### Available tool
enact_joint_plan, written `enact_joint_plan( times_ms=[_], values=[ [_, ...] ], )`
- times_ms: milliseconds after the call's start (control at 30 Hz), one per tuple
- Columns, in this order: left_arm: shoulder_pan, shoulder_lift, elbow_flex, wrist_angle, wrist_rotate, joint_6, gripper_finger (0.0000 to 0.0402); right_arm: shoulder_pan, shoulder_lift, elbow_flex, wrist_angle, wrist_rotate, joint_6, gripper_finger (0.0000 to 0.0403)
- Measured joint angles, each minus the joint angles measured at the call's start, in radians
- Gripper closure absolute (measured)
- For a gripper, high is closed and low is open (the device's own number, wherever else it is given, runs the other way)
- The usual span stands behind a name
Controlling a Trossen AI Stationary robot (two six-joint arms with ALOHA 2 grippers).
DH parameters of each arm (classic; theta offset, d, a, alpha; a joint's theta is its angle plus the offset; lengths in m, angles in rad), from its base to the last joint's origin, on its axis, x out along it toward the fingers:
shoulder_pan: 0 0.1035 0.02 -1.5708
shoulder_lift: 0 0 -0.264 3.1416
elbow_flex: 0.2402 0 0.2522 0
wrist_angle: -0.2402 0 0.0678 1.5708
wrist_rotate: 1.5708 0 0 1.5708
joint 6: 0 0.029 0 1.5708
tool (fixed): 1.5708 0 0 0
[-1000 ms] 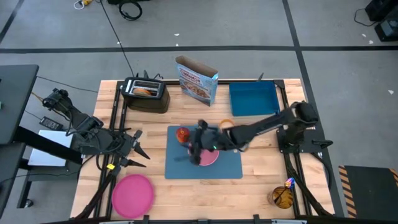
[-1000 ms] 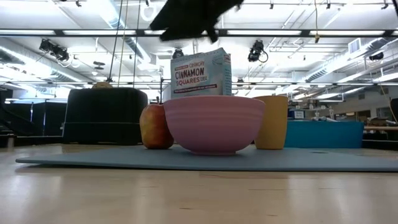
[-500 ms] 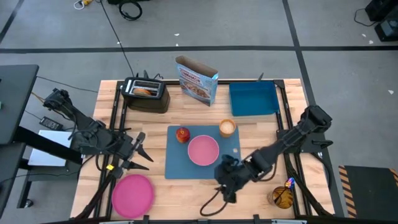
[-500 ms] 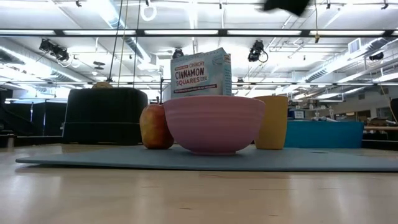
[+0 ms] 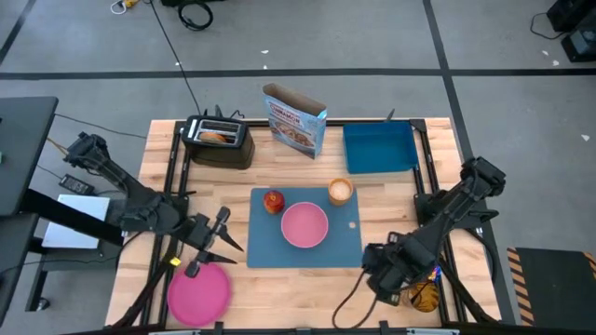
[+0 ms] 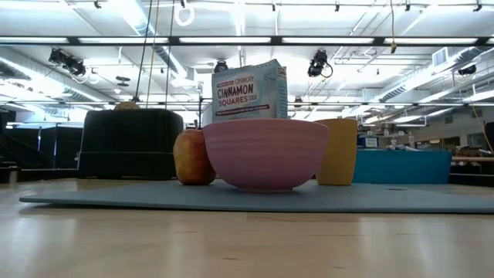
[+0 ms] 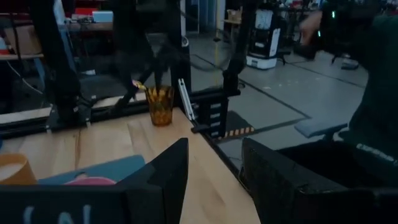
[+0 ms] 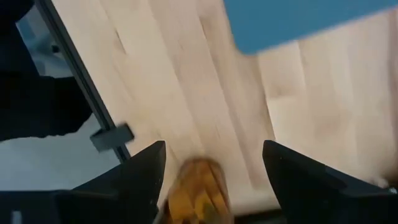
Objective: Arrange a breakfast setting
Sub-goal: Put the violet tablespoon on the blue cutting board to the right of the pink bowl
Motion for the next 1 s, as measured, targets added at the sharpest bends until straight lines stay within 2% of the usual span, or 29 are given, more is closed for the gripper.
enact_joint_plan(
  times_ms=[267,400,567,700,800,1000],
  values=[
    [0.0,0.097,0.0,0.047,-0.001,-0.032,0.0244,0.119,-0.149,0.0,-0.159,-0.003,0.198,0.0127],
    [-0.001,0.152,0.0,0.09,-0.001,-0.026,0.0244,0.177,-0.175,0.0,-0.181,-0.007,0.233,0.0133],
    [0.001,0.24,0.0,0.215,-0.002,-0.018,0.0244,0.22,-0.155,-0.01,-0.202,-0.075,0.249,0.0152],
    [0.001,0.315,0.0,0.252,-0.002,-0.025,0.0244,0.255,-0.114,-0.013,-0.238,-0.191,0.251,0.017],
    [0.01,0.376,0.0,0.329,-0.002,-0.025,0.0244,0.253,-0.099,-0.027,-0.319,-0.257,0.315,0.0181],
    [0.068,0.467,0.002,0.561,-0.003,0.017,0.0243,0.182,-0.132,-0.061,-0.281,-0.226,0.245,0.019]
  ],
)
